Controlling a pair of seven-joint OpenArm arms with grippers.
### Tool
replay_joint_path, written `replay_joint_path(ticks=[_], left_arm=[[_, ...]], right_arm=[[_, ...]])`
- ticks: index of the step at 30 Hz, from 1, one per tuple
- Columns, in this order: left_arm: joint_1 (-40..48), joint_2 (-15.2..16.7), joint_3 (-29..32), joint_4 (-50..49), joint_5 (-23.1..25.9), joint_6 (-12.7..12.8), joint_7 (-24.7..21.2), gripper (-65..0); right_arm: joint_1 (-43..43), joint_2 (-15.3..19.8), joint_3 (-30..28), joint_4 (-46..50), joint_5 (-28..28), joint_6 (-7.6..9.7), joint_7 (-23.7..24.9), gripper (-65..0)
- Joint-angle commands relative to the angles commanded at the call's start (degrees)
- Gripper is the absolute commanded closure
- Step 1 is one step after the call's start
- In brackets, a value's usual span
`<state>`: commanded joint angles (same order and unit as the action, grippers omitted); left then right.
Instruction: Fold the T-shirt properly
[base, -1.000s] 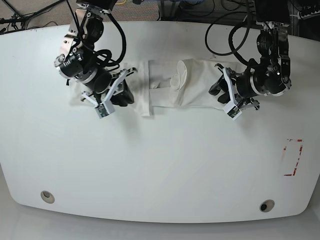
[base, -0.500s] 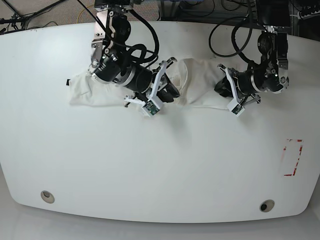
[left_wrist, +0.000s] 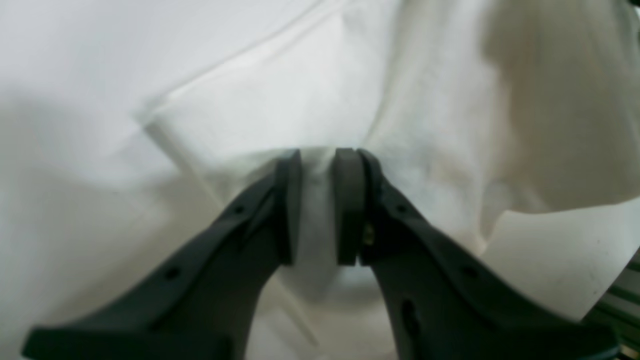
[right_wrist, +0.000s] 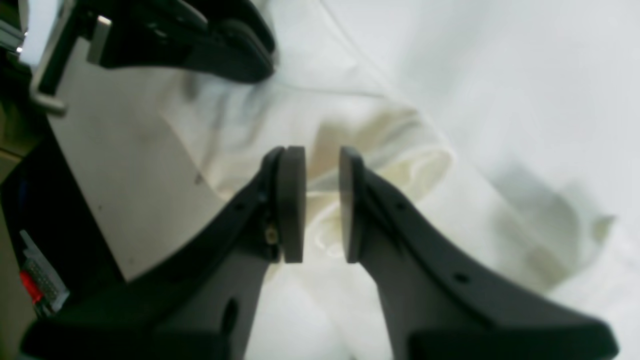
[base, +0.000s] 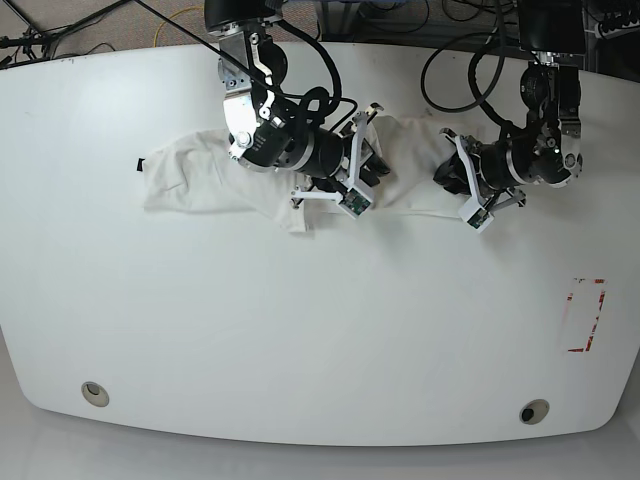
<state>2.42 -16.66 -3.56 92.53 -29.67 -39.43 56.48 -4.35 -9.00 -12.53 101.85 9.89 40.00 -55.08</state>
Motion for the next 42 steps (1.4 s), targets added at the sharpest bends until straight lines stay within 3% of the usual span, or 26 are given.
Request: replay_joint_path(ticks=[6,9,13,21,27,30,32,33,38,42], left_arm=[[0.00,0.00,0.00,-0.18,0.18,0.00,0.00,-9.7],[-0.09,-0.09,0.00,-0.26,0.18,0.00,0.00,-9.7],[0.00,-0.09,0.00,-0.26,0.18,0.00,0.00,-9.7],[0.00,-0.09,0.00,-0.35,0.18,0.00,0.00,-9.7],[0.00,-0.09,0.00,-0.18,0.18,0.00,0.00,-9.7],[0.00,-0.09,0.00,-0.18,0.18,0.00,0.00,-9.7],[-0.09,-0.09,0.00,-0.26,0.18,0.00,0.00,-9.7],[-0.09,-0.09,0.00,-0.26,0.18,0.00,0.00,-9.7],[0.00,-0.09,0.00,-0.35,0.18,0.00,0.00,-9.7],[0.00,-0.09,0.00,-0.35,0.18,0.00,0.00,-9.7]], right_arm=[[-0.53,0.00,0.62,-0.88,-6.15,0.00,2.02,-11.6],[-0.97,0.78,4.04,0.09,-8.70,0.00,2.20,-11.6],[-1.32,2.80,8.79,1.58,-8.09,0.00,2.29,-11.6],[-1.93,8.34,18.64,8.18,0.70,0.00,-0.18,-11.6],[-2.02,9.13,31.03,11.43,9.49,0.00,-3.52,-13.6],[-1.85,9.13,37.36,11.43,13.01,0.00,-4.84,-24.4],[-1.76,9.13,40.88,11.25,14.59,0.00,-5.10,-34.6],[-1.76,9.13,43.08,11.16,15.30,0.00,-5.27,-43.0],[-1.58,9.13,49.32,9.58,16.00,0.00,-5.27,-63.3],[0.00,9.22,55.12,5.19,18.55,0.00,-5.36,-65.0]])
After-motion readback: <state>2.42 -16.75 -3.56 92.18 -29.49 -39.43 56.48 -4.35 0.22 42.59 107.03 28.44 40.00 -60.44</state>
